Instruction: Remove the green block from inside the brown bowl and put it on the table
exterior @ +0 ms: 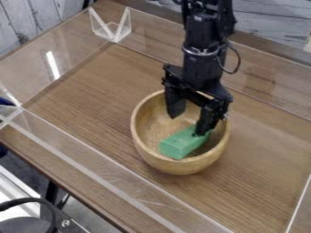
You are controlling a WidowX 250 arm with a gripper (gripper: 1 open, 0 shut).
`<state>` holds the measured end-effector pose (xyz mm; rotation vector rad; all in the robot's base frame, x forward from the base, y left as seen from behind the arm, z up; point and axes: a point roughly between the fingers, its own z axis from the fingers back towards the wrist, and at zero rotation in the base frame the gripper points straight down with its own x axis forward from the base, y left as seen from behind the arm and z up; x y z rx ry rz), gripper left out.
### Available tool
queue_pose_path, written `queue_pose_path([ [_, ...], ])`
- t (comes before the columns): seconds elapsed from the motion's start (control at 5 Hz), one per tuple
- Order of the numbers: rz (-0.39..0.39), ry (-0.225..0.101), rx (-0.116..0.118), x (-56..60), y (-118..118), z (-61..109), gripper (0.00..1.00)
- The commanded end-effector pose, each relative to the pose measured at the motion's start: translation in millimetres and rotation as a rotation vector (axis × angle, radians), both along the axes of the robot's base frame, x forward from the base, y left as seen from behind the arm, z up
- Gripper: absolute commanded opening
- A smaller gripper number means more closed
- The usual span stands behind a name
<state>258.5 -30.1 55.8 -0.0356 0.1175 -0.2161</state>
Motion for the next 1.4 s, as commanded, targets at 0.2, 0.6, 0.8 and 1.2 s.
queue_pose_path([
  [0.2, -0.025, -0.026, -0.004, 2.9, -3, -2.8, 1.00],
  [0.6, -0.029, -0.046, -0.003, 5.1, -4, 2.7, 1.00],
  [0.8, -0.031, -0.054, -0.003, 6.1, -4, 5.0, 1.00],
  [1.2, -0.035, -0.071, -0.003, 8.0, -4, 9.5, 1.00],
])
